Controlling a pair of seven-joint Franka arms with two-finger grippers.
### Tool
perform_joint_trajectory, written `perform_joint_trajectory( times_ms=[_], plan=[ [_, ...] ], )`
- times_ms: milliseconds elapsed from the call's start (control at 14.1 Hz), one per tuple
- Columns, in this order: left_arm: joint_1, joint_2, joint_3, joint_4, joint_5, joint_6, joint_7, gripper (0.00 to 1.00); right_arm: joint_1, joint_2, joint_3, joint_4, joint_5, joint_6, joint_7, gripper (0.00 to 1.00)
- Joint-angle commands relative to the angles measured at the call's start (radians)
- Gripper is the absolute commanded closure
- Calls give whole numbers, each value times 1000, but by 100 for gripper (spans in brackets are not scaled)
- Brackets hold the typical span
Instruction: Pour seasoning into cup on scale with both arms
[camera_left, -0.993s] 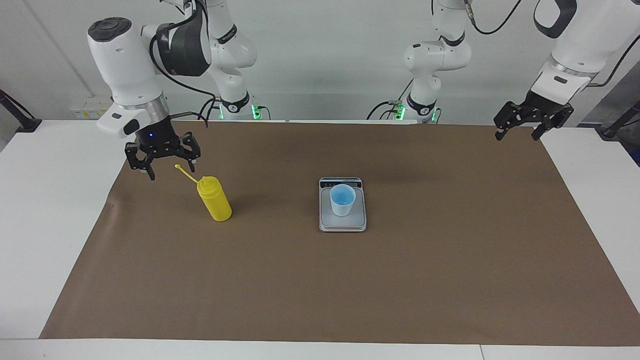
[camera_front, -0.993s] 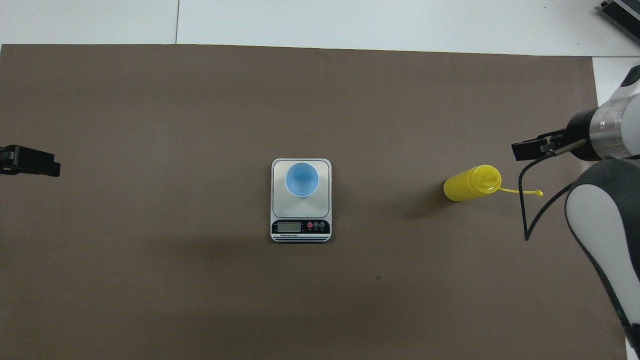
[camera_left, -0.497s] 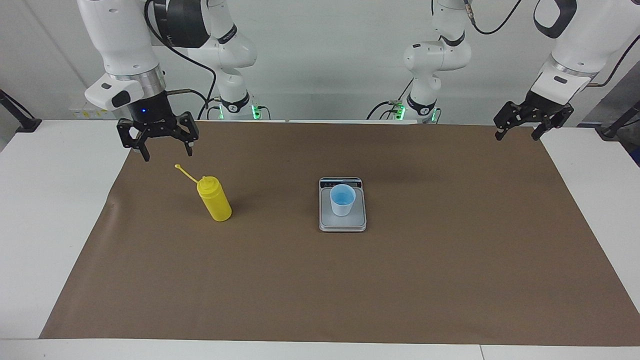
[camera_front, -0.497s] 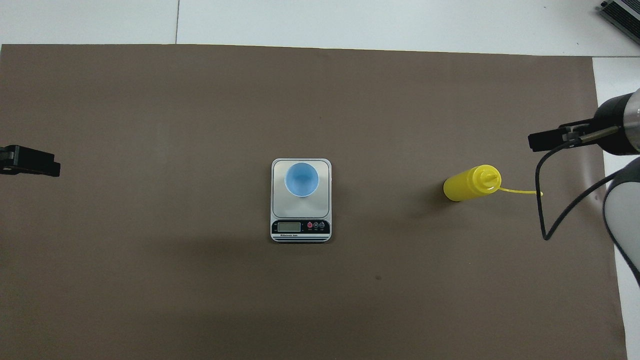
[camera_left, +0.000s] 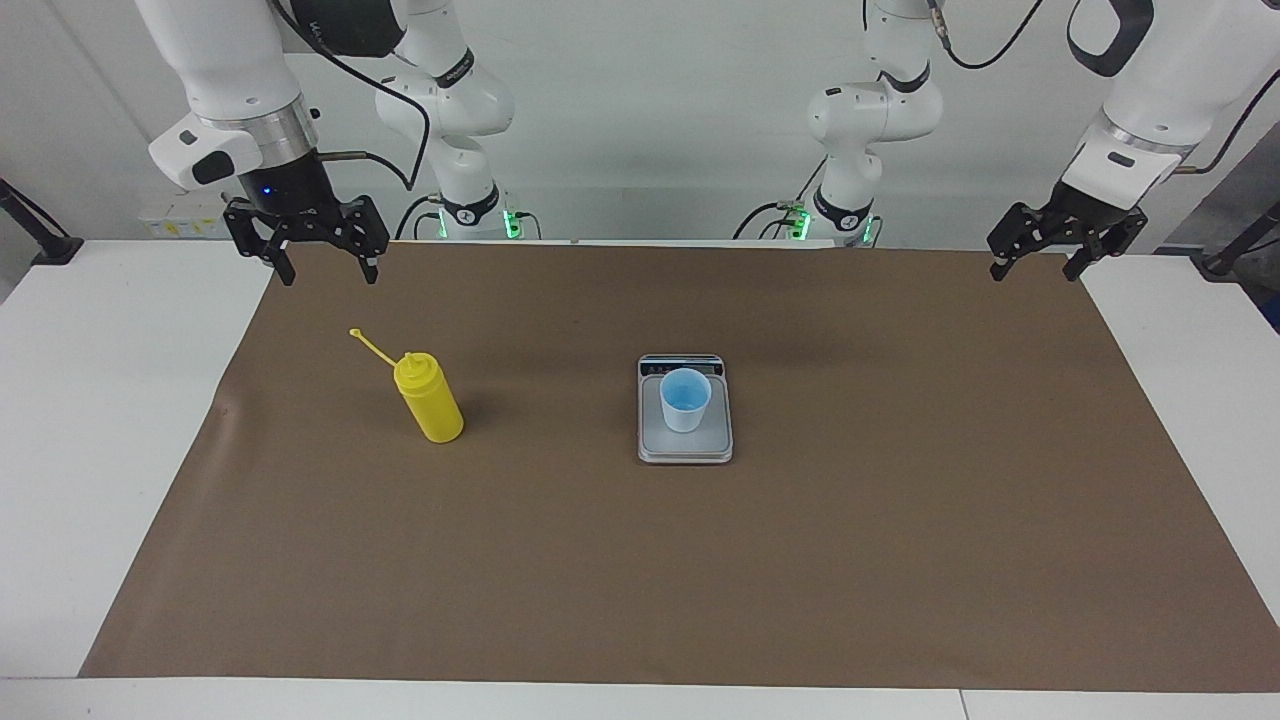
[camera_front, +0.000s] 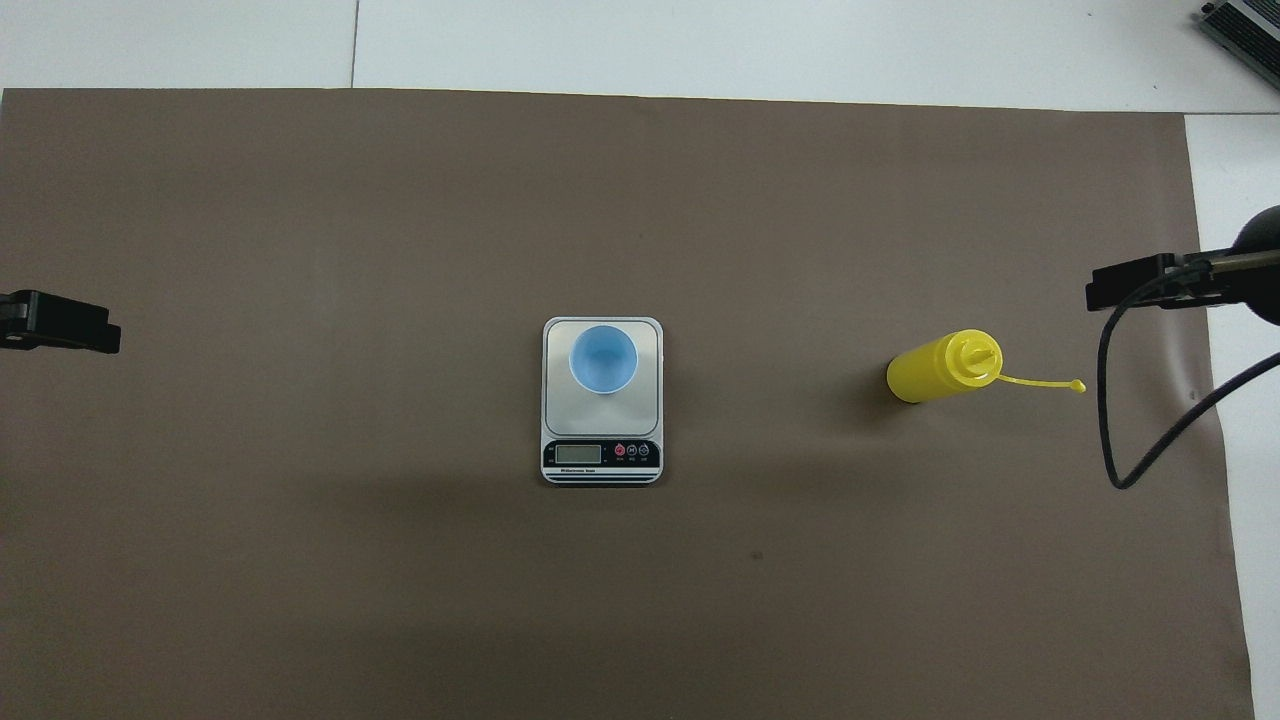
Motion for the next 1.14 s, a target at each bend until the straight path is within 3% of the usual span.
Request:
perform_joint_trajectory(
  times_ms=[0,284,1064],
  plan=[
    [6,-22,-3,-27,5,11,4,0,-29,5,2,4,18,-23,7,0],
    [6,-22,-3,-27,5,11,4,0,-42,-52,4,-105,27,-38,5,0],
    [5,-22,-3,-27,5,11,4,0,-26,-57,14,-108,27,-44,-1,0]
  ],
)
